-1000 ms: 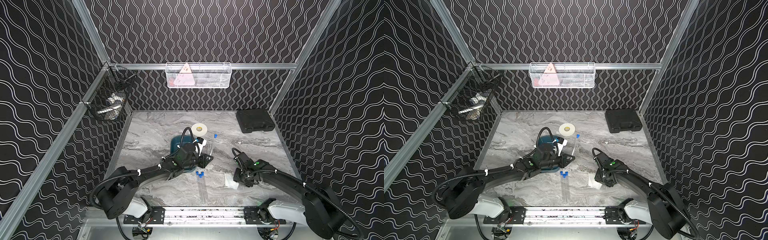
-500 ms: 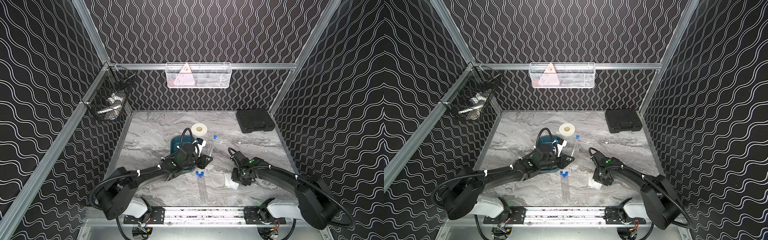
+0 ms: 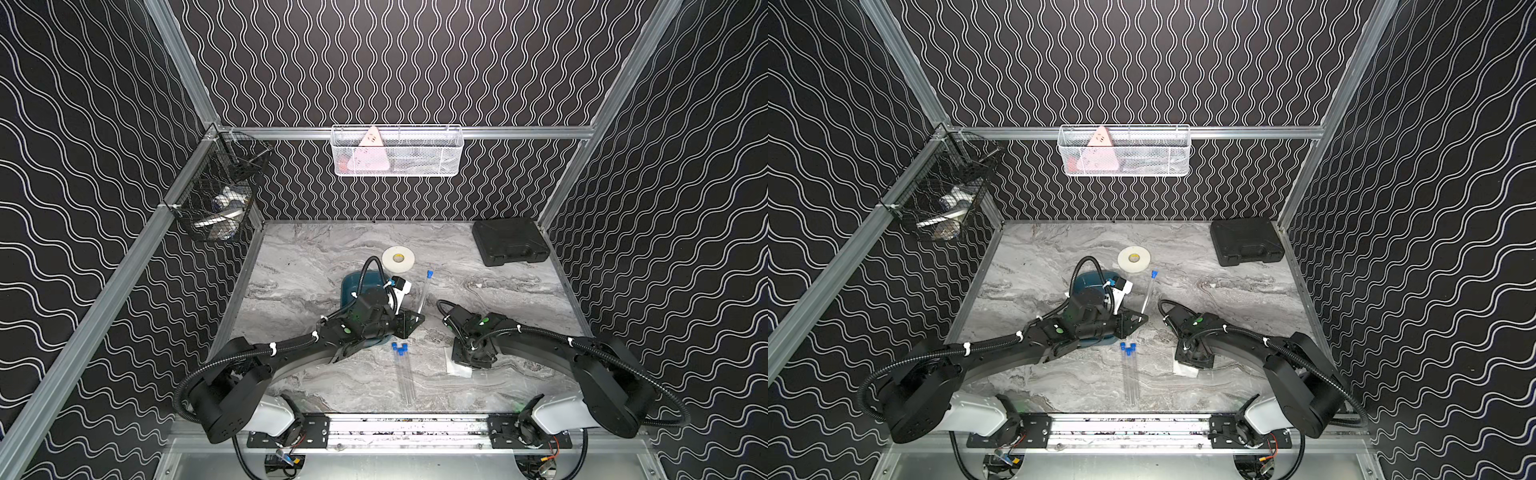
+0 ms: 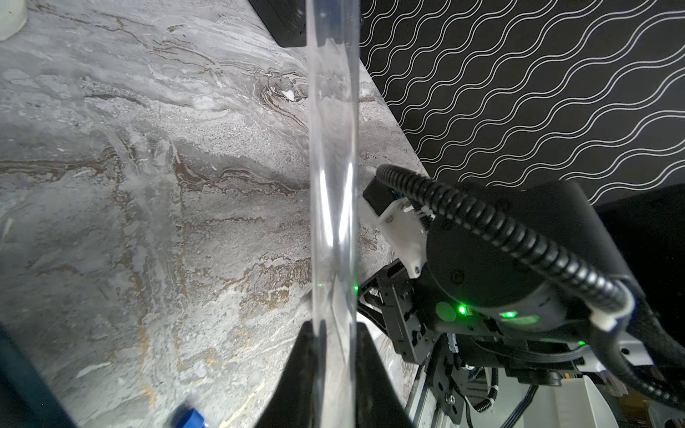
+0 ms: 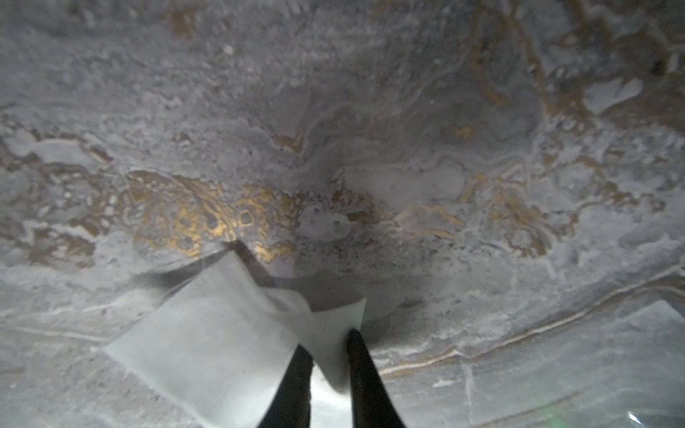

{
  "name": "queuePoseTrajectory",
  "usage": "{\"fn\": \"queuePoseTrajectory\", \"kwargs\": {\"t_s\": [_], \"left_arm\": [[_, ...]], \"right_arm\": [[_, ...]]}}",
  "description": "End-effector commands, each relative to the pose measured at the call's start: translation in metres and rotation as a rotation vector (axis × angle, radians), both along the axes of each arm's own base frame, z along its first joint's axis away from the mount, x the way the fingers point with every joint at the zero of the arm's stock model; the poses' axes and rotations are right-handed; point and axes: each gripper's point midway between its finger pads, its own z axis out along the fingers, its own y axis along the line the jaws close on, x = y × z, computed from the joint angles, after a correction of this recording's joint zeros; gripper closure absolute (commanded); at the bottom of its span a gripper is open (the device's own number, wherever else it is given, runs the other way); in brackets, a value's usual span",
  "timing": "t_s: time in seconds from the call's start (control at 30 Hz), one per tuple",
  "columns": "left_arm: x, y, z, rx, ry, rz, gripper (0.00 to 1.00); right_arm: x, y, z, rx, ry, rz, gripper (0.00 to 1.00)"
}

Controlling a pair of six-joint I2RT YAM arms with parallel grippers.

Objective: Wipe the exteriors of test tubes
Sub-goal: Pick up the cleaning item at the center of the board, then wipe the dirt from the test tube.

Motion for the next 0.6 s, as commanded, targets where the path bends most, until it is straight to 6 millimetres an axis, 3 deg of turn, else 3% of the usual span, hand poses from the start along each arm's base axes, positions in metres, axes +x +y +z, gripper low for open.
{"fn": "queuePoseTrajectory", "kwargs": {"t_s": [0.0,0.13,0.43,0.57], "left_arm": [[0.000,0.000,0.005,0.003,-0.026,-0.014,0.89],[0.000,-0.001,0.005,0.009,-0.026,-0.021,0.89],[0.005,-0.013,0.006,-0.012,-0.011,-0.045,0.89],[0.007,-0.020,0.008,-0.035,-0.002,-0.060,0.89]], "right_arm": [[-0.006,0.005,-0.009,0.024,0.030,-0.037,0.92],[0.010,0.015,0.017,0.084,-0.056,-0.024,0.99],[0.076,0.046,0.145,0.386,-0.369,0.092,1.00],[0.094,0.073,0.184,0.503,-0.462,0.177,1.00]]}}
